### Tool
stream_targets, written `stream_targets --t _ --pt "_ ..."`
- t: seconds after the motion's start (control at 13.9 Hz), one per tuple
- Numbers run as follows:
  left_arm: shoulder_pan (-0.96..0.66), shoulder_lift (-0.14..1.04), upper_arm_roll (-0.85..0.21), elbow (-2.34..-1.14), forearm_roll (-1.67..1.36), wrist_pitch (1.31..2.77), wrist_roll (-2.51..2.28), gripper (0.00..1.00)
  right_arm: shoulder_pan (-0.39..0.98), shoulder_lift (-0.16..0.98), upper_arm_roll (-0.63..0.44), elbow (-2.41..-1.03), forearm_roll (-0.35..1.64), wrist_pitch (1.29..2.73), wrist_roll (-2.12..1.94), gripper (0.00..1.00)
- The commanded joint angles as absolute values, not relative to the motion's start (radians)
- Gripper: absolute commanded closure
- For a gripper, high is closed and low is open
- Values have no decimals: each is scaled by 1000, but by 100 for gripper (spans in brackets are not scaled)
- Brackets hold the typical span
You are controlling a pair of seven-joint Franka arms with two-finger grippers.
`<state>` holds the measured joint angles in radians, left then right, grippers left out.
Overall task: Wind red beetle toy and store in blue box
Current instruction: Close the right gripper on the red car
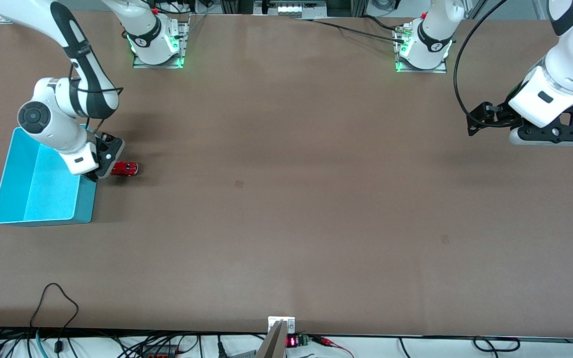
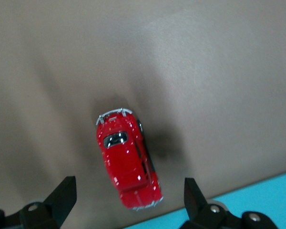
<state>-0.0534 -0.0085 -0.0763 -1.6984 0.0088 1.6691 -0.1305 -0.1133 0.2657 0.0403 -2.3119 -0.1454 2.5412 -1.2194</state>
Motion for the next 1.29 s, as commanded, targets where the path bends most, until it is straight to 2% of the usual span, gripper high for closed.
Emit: stream_targets --t 0.0,0.29,0.72,0.79,0.93,1.0,1.08,1.22 --pt "-48 -15 -74 -1690 0 1649 -91 0 -132 293 61 -2307 -163 2566 -1272 0" --pt "-48 -15 -72 -1690 0 1646 -87 0 -133 308 60 -2318 -164 2569 -1273 0" --pt "-48 -15 -71 -1690 0 1646 -81 0 -146 324 60 -2373 -164 2654 -1273 1" --pt "-48 -15 -71 -1690 0 1646 -83 0 -146 322 60 -2373 -164 2652 -1275 18" --pt "-48 -15 -69 -1690 0 1646 -81 0 -146 322 60 -2370 -164 2652 -1281 71" --pt "-48 -15 -68 -1690 0 1646 -81 0 -144 318 61 -2367 -164 2648 -1279 88" --pt "-48 -15 -67 -1690 0 1646 -81 0 -144 314 61 -2365 -164 2645 -1276 98" --pt "-46 -15 -66 -1690 0 1646 -81 0 -140 310 63 -2362 -158 2642 -1232 100"
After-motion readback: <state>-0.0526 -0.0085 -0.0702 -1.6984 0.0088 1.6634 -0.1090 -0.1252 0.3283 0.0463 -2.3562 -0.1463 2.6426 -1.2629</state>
